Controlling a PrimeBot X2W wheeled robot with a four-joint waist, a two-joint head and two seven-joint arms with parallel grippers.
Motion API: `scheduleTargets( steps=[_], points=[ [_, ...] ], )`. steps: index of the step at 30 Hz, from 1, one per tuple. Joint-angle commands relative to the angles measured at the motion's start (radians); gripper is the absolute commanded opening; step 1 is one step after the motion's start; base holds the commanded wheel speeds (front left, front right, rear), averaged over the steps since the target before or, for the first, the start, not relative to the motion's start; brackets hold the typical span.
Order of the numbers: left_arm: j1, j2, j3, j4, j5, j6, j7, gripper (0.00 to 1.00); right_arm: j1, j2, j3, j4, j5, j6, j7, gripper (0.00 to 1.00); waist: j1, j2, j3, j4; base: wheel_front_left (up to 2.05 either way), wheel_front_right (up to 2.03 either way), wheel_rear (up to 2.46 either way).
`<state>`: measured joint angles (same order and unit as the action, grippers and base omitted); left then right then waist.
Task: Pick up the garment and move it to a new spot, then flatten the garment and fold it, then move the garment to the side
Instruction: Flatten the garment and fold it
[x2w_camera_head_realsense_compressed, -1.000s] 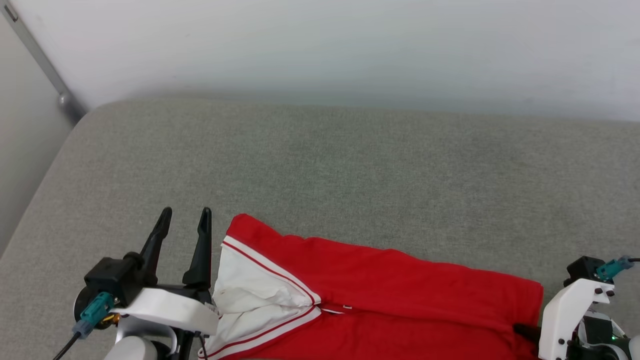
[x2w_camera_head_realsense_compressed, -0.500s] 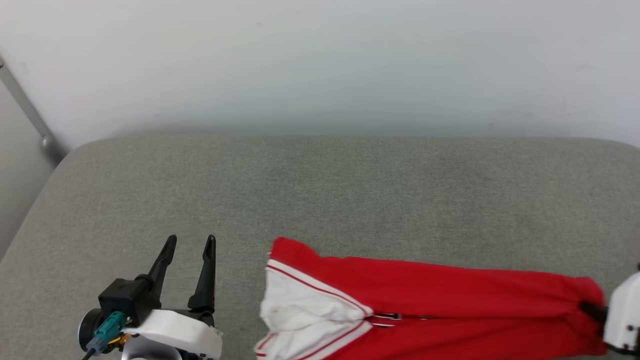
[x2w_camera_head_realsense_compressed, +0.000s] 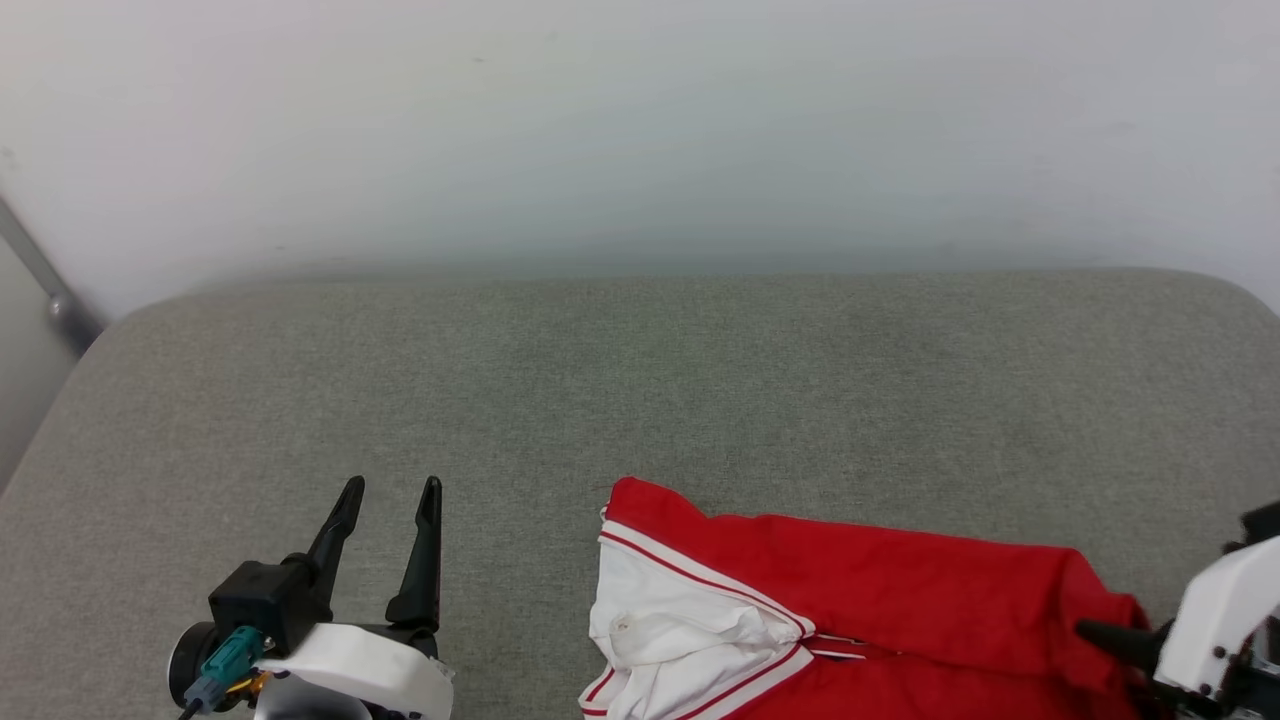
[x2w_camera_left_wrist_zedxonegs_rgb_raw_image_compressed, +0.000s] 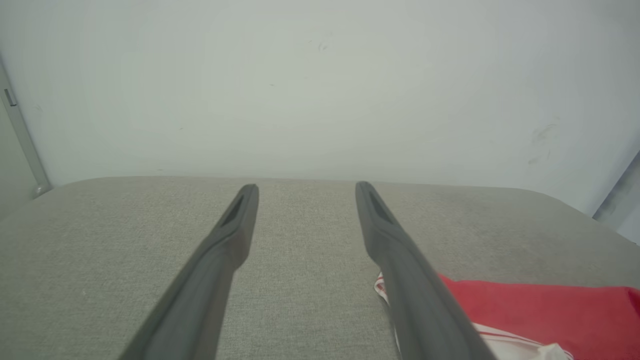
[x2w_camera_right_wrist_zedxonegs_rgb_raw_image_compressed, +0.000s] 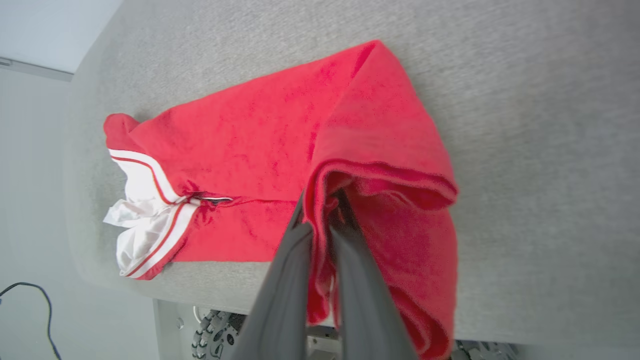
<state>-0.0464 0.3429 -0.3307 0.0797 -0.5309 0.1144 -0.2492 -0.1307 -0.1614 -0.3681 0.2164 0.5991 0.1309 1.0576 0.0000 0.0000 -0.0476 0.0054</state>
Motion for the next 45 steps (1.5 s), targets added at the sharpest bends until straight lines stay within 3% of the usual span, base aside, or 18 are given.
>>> scheduleTargets(
  steps=[1, 6, 10, 16, 26, 28, 30, 31, 37, 42, 45],
  points=[
    [0.008, -0.002, -0.003, 0.002, 0.000, -0.001, -0.002, 1.00, -0.005, 0.011, 0.011, -0.016, 0.018, 0.000, 0.014, 0.00, 0.0000, 0.0000, 0.001, 0.001, 0.00, 0.00, 0.00],
    [-0.014, -0.002, -0.010, 0.007, 0.002, -0.005, 0.004, 1.00, -0.007, 0.088, 0.075, -0.025, 0.132, 0.000, 0.047, 0.00, 0.0000, 0.0000, 0.006, 0.017, 0.00, 0.00, 0.00],
    [-0.032, -0.006, -0.026, 0.010, 0.008, -0.009, 0.014, 1.00, -0.023, 0.110, 0.150, 0.001, 0.234, 0.000, 0.013, 0.00, 0.0000, 0.0000, 0.011, 0.039, 0.00, 0.00, 0.00],
    [-0.056, -0.013, -0.038, 0.028, 0.004, -0.017, 0.021, 1.00, -0.080, 0.112, 0.355, 0.114, 0.394, 0.000, -0.125, 0.00, 0.0000, 0.0000, 0.022, 0.070, 0.00, 0.00, 0.00],
    [-0.078, -0.021, -0.056, 0.039, 0.008, -0.024, 0.017, 1.00, -0.181, 0.111, 0.687, 0.235, 0.529, 0.000, -0.337, 0.00, 0.0000, 0.0000, 0.043, 0.119, 0.00, 0.00, 0.00],
    [-0.080, -0.023, -0.059, 0.041, 0.009, -0.025, 0.016, 1.00, -0.202, 0.111, 0.726, 0.261, 0.522, 0.000, -0.387, 0.19, 0.0000, 0.0000, 0.048, 0.125, 0.00, 0.00, 0.00],
    [-0.082, -0.024, -0.060, 0.044, 0.008, -0.023, 0.016, 1.00, -0.219, 0.112, 0.768, 0.297, 0.492, 0.000, -0.418, 0.48, 0.0000, 0.0000, 0.054, 0.128, 0.00, 0.00, 0.00],
    [-0.084, -0.024, -0.060, 0.045, 0.007, -0.023, 0.014, 1.00, -0.227, 0.111, 0.782, 0.310, 0.484, 0.000, -0.437, 1.00, 0.0000, 0.0000, 0.056, 0.129, 0.00, 0.00, 0.00],
    [-0.072, -0.022, -0.054, 0.055, 0.002, -0.018, 0.009, 1.00, -0.280, 0.094, 0.862, 0.324, 0.459, 0.000, -0.507, 1.00, 0.0000, 0.0000, 0.046, 0.114, 0.00, 0.00, 0.00],
    [-0.064, -0.019, -0.050, 0.055, 0.001, -0.009, 0.006, 1.00, -0.312, 0.026, 0.933, 0.263, 0.408, 0.000, -0.540, 1.00, 0.0000, 0.0000, 0.033, 0.095, 0.00, 0.00, 0.00],
    [-0.058, -0.016, -0.048, 0.053, 0.004, -0.002, 0.007, 1.00, -0.335, -0.062, 0.968, 0.220, 0.302, 0.000, -0.605, 1.00, 0.0000, 0.0000, 0.023, 0.079, 0.00, 0.00, 0.00]
  ],
)
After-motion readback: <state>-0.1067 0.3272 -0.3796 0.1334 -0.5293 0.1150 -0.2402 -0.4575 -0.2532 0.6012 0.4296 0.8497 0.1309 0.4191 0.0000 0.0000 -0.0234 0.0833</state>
